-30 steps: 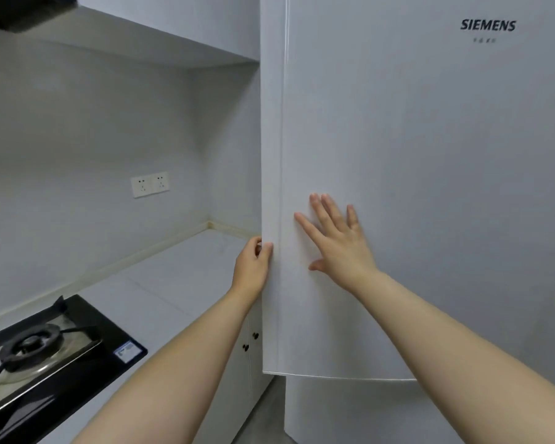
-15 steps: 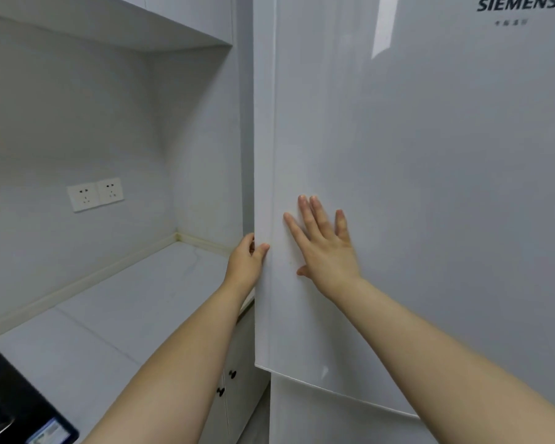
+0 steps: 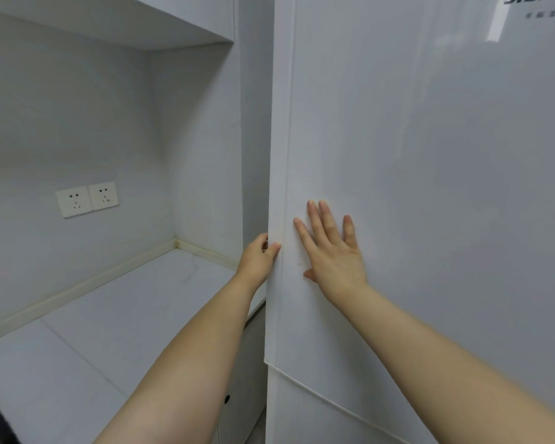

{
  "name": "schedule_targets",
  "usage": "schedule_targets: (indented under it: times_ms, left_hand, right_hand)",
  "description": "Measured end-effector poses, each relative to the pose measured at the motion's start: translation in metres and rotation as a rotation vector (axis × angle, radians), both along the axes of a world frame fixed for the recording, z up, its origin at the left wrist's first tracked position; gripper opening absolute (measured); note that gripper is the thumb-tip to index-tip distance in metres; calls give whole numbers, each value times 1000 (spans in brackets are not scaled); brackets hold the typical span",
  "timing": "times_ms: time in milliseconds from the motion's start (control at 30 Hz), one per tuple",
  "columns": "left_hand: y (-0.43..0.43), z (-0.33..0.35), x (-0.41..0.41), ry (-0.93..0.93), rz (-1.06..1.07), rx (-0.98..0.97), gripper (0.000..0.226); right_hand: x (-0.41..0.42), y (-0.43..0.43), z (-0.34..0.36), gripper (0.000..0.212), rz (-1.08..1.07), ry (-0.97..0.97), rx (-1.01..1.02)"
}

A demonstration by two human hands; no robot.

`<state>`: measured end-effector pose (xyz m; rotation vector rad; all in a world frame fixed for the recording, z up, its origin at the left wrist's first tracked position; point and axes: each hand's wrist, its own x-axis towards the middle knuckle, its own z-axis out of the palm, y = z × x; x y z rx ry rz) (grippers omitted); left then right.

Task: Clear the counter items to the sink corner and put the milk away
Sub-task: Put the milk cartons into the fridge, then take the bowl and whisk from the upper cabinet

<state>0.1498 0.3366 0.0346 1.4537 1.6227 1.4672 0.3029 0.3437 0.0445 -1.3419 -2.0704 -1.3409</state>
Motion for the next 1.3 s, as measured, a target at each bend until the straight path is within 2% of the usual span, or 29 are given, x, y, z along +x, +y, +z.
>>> schedule_targets:
  times_ms: [233,567,633,767,900,1067,1200,1300]
  left_hand:
    - [25,-6,-1,-82,-30,-8,24]
    - [32,-15,-1,-36,84,-12,20]
    - [29,-11,3,14,139,-31,22]
    - [16,2,4,255,180,-137,33]
    - [-18,3,-6,421,231,-209,33]
    - [-69,7,-23,492,319,-218,32]
    - [-117,12,-42,540,411,-249,34]
    - [-160,19,-63,629,489,-264,36]
  right_hand:
    - [2,18,-2,113,-63,-25,-1]
    - [-1,20,-2,110,-91,-46,-71]
    - [0,19,1,107,-97,-87,-97]
    - [6,15,10,92,-70,-133,-145]
    - [7,5,11,78,27,-73,-251]
    - [-14,-18,-4,61,291,42,-548]
    - [-46,-39,-5,57,444,104,-652]
    - [-75,-65,0,53,555,121,-653]
